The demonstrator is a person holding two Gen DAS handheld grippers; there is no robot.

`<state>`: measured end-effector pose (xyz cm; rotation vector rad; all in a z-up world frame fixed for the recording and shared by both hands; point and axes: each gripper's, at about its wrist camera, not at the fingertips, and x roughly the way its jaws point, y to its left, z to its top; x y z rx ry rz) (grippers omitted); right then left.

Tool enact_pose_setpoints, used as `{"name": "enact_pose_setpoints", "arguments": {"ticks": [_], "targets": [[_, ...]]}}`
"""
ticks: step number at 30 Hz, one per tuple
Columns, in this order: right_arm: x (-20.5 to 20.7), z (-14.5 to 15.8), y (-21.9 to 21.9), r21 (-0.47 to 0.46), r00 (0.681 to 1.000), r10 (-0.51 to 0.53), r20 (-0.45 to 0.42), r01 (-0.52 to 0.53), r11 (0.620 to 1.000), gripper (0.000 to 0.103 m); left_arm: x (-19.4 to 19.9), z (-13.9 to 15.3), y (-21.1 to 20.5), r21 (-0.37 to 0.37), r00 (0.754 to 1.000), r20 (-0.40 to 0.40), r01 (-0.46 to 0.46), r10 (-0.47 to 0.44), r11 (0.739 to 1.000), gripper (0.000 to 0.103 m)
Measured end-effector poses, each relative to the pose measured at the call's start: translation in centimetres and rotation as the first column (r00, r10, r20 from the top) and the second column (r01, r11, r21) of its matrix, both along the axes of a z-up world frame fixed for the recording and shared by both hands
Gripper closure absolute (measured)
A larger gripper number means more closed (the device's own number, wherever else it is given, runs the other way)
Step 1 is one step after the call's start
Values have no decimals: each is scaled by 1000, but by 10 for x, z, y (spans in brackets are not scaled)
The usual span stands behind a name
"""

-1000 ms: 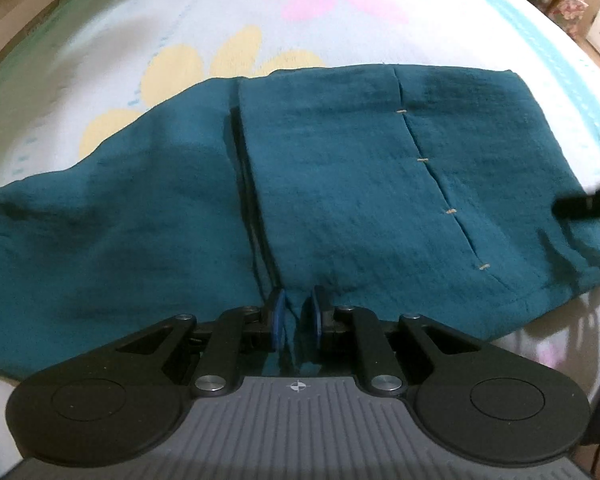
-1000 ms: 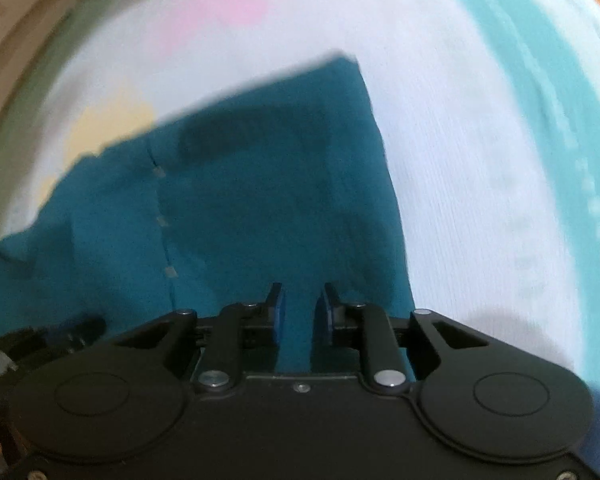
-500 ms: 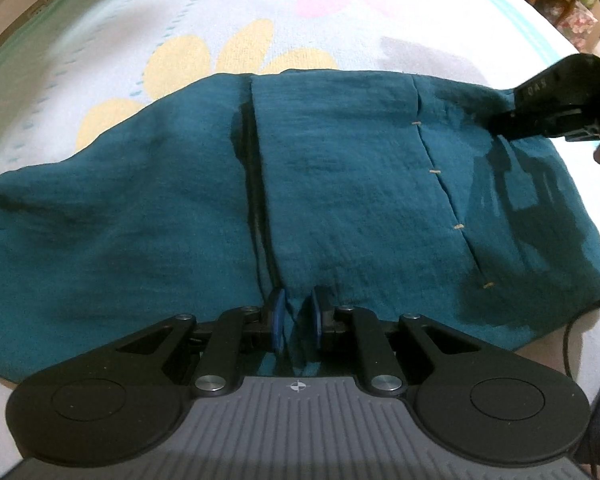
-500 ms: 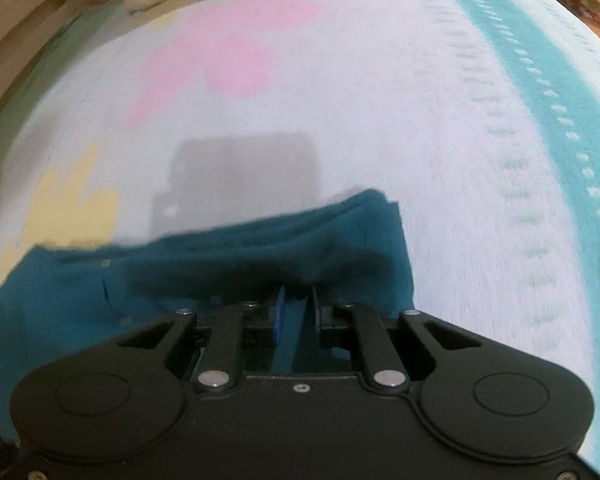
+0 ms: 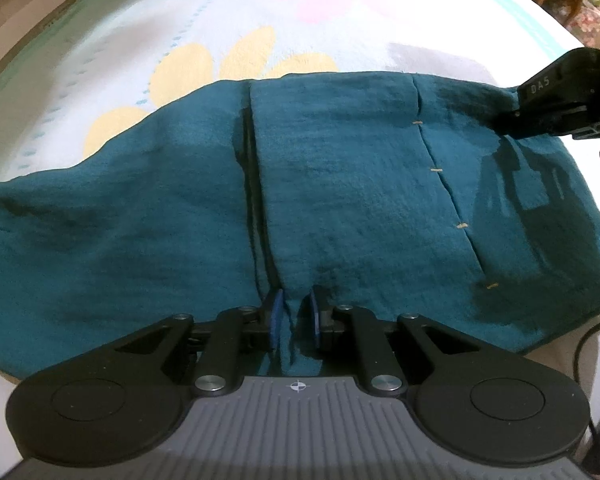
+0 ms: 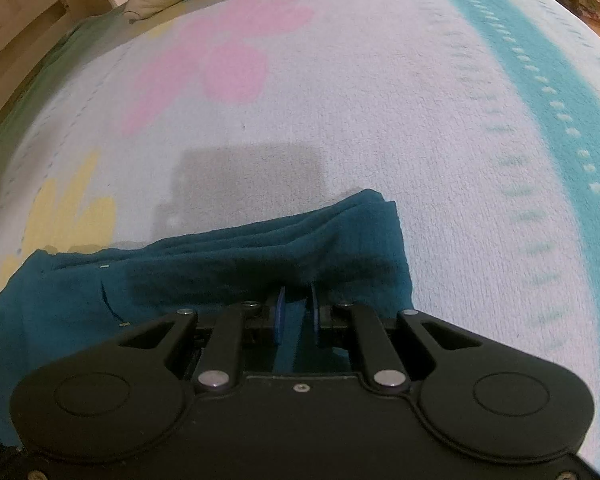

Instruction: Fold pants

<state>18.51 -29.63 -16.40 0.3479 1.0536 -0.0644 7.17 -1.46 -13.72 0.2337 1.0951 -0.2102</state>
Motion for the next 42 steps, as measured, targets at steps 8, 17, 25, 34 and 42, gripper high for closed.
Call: {"name": "enact_pose_setpoints", "arguments": {"ticks": [8, 17, 25, 34, 42], "targets": [[-30, 24, 7, 34, 1000, 11, 10, -12, 999, 68, -3, 0, -1, 2, 1000, 5, -10, 10, 1000, 89], [-97, 34, 53, 10, 989, 145, 39, -145, 989, 68, -6, 1, -2, 12, 1000, 19, -11, 11, 1000, 89], [-111, 9, 71, 6, 987, 159, -28, -159, 987, 70, -7, 0, -4, 18, 1000, 18, -2, 2, 1000, 89], [-112, 3, 67, 38, 988, 155, -13, -155, 987, 70, -8, 5, 3, -19, 999, 33, -1, 1, 1000, 86], [-114, 3, 66, 31, 987, 160, 3, -160, 987, 70, -17, 39, 75, 20, 977, 139, -168, 163, 986, 85]]}}
